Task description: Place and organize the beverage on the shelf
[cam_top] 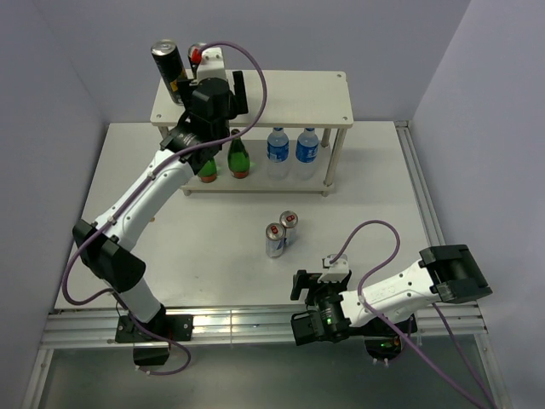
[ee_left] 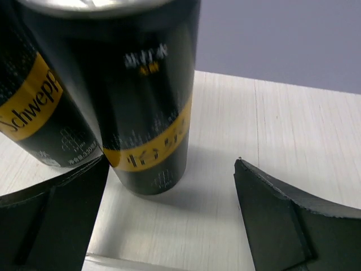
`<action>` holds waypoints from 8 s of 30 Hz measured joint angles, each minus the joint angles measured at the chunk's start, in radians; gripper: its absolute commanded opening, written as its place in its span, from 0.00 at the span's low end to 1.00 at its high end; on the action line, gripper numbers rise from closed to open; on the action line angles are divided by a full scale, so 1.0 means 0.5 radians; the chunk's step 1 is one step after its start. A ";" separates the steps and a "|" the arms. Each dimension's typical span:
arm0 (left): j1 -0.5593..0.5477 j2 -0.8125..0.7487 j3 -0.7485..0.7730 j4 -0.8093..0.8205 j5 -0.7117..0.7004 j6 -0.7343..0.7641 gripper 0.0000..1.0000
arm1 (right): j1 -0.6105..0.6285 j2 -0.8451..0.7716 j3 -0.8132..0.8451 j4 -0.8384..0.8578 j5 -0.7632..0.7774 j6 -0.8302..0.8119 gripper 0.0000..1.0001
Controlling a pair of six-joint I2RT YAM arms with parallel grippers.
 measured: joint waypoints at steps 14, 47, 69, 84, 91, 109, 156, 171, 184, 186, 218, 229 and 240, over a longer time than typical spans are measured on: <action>-0.240 -0.352 -0.427 -0.060 -0.166 -0.076 0.99 | 0.025 0.028 0.007 -0.041 -0.001 0.006 1.00; -1.440 -0.721 -2.493 0.614 0.021 -0.946 0.99 | 0.016 -0.789 -0.163 0.224 0.047 -0.539 1.00; -0.990 -0.099 -2.422 1.580 -0.093 -0.624 0.00 | -0.259 -0.795 -0.309 0.842 -0.185 -1.114 1.00; -0.882 -0.776 -2.690 1.233 -0.245 -0.694 0.00 | -1.051 0.021 -0.081 2.007 -0.713 -2.249 1.00; -0.861 -0.883 -2.760 1.118 -0.254 -0.703 0.00 | -1.167 0.410 0.058 2.129 -0.674 -2.303 1.00; -0.819 -0.904 -2.766 1.113 -0.241 -0.730 0.00 | -1.408 0.811 0.198 2.448 -0.451 -2.440 0.00; -0.892 -0.843 -2.656 0.922 -0.044 -0.798 0.00 | -2.529 0.589 2.339 1.267 -1.269 -3.278 0.42; -0.944 -0.842 -2.623 0.849 -0.093 -0.810 0.00 | -2.538 0.650 2.365 1.306 -1.353 -3.226 0.92; -1.025 -0.989 -2.328 0.449 -0.179 -0.819 0.00 | -2.537 0.474 2.119 1.365 -1.369 -3.173 1.00; -1.035 -1.030 -2.177 0.327 -0.196 -0.817 0.00 | -2.537 0.343 1.993 1.370 -1.376 -3.156 1.00; -0.397 0.374 1.009 -0.215 0.163 0.198 0.00 | -1.549 -1.243 0.022 1.225 -1.229 -2.378 1.00; -0.317 0.610 0.980 -0.186 0.320 0.205 0.00 | -1.424 -1.204 -0.123 1.312 -1.196 -2.231 1.00; -0.311 0.706 0.982 -0.074 0.349 0.197 0.17 | -1.326 -1.125 -0.183 1.365 -1.166 -2.145 1.00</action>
